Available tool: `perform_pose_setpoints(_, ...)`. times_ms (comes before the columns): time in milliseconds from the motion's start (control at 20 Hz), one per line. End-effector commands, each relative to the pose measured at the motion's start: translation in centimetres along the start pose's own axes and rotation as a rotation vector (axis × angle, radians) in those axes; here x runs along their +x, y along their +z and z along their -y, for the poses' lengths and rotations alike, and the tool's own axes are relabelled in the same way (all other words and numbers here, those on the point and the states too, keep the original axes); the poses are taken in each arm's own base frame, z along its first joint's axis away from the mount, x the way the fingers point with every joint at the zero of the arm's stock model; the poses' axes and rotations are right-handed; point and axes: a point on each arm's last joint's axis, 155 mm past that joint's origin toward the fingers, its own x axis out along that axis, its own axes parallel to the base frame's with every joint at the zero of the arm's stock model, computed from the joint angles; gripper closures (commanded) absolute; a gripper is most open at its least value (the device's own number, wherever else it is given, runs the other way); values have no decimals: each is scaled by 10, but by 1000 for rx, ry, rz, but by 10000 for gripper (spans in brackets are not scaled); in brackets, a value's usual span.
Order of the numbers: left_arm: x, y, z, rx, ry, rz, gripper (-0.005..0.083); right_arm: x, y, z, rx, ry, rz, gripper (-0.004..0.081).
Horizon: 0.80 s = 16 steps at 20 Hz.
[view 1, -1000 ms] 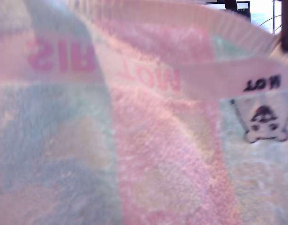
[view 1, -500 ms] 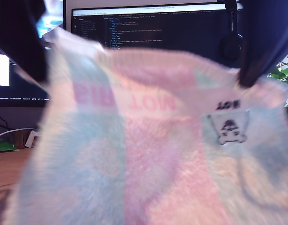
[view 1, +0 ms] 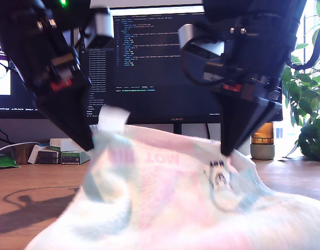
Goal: Fold the tea towel to a neat square and place it to the right
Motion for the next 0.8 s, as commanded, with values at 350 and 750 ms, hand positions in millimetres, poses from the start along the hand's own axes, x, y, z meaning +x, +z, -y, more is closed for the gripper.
perform_pose_setpoints(350,18,0,-27,-29,42,19,794,17,20,20,14,-28,65,783)
perform_pose_setpoints(750,17,-3,-29,-51,31,18,792,22,22,21,15,-29,63,782)
